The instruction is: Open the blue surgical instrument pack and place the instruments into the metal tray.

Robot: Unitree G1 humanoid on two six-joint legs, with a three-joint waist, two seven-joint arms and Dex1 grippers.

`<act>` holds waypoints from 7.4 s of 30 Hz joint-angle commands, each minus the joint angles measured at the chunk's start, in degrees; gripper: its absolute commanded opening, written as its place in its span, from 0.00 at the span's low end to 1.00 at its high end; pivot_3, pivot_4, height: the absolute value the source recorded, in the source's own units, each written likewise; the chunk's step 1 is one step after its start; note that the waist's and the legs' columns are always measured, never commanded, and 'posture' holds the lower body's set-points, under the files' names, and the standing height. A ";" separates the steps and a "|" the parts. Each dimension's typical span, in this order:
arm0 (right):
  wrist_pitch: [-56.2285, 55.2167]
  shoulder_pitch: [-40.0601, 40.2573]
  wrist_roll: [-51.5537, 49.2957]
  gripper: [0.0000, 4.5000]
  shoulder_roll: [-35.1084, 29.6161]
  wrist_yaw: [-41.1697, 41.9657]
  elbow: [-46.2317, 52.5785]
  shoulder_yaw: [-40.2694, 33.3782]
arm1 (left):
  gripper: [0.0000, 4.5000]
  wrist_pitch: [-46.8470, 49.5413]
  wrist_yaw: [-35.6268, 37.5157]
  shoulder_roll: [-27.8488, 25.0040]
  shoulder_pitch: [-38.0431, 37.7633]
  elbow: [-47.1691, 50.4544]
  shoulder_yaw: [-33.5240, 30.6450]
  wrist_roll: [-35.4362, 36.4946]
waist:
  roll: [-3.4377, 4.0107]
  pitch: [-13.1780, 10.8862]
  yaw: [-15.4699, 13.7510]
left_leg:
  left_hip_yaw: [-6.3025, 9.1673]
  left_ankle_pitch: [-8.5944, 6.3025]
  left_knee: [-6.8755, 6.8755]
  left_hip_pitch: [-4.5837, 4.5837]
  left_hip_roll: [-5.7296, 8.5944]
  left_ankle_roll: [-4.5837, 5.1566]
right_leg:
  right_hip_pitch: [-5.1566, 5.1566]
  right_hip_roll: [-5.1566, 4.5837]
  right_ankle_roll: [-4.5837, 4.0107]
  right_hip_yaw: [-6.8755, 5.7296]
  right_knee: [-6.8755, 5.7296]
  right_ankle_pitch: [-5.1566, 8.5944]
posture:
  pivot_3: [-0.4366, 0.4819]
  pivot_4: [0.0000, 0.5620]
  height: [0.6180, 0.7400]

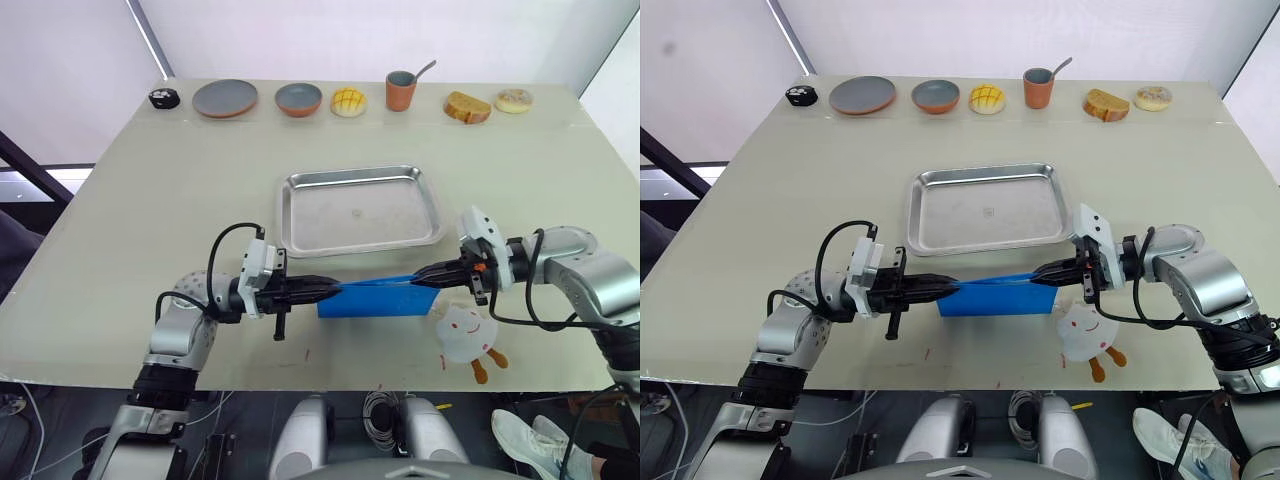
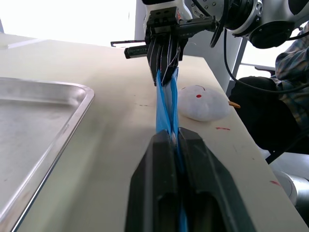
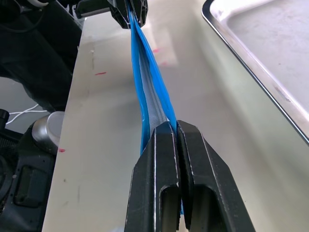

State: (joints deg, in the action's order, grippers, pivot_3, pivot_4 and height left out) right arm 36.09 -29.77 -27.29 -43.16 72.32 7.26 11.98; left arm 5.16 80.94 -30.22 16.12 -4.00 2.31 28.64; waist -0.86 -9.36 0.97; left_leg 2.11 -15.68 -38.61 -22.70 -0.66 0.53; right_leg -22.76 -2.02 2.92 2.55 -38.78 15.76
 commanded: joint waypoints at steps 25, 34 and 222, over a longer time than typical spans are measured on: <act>5.07 24.82 -19.49 0.98 -14.97 -0.37 21.83 -38.12 | 0.00 -5.00 0.17 0.62 3.07 -3.16 -0.07 -1.75 | 0.12 -0.08 -0.37 | 0.06 0.00 -0.03 -0.09 0.05 0.01 | 0.04 0.00 0.02 -0.03 0.05 0.00 | 0.48 0.27 1.00; 4.48 32.98 -6.78 0.98 -13.63 -13.21 26.37 -26.01 | 0.00 -5.74 -0.31 0.72 2.46 -2.74 0.17 -2.15 | 0.10 -0.08 -0.24 | 0.01 0.00 -0.04 -0.06 0.06 0.01 | 0.05 0.01 0.03 0.01 0.05 0.01 | 0.48 0.27 1.00; -18.14 13.05 -2.99 0.98 4.80 0.94 -0.92 -12.31 | 0.00 -8.99 -0.49 -1.53 5.61 -0.87 4.85 -6.69 | 0.15 -0.08 -0.39 | 0.09 0.00 -0.09 -0.07 0.13 0.01 | 0.08 0.02 0.03 -0.05 0.05 0.00 | 0.48 0.27 1.00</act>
State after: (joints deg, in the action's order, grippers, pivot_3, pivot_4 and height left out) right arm 20.76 -15.04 -31.29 -39.25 71.71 8.35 -1.24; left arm -4.90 80.69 -31.52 21.70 -7.04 6.13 22.39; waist -0.71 -9.44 0.58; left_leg 2.21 -15.67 -38.70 -22.76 -0.53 0.54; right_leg -22.67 -2.01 2.95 2.50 -38.73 15.76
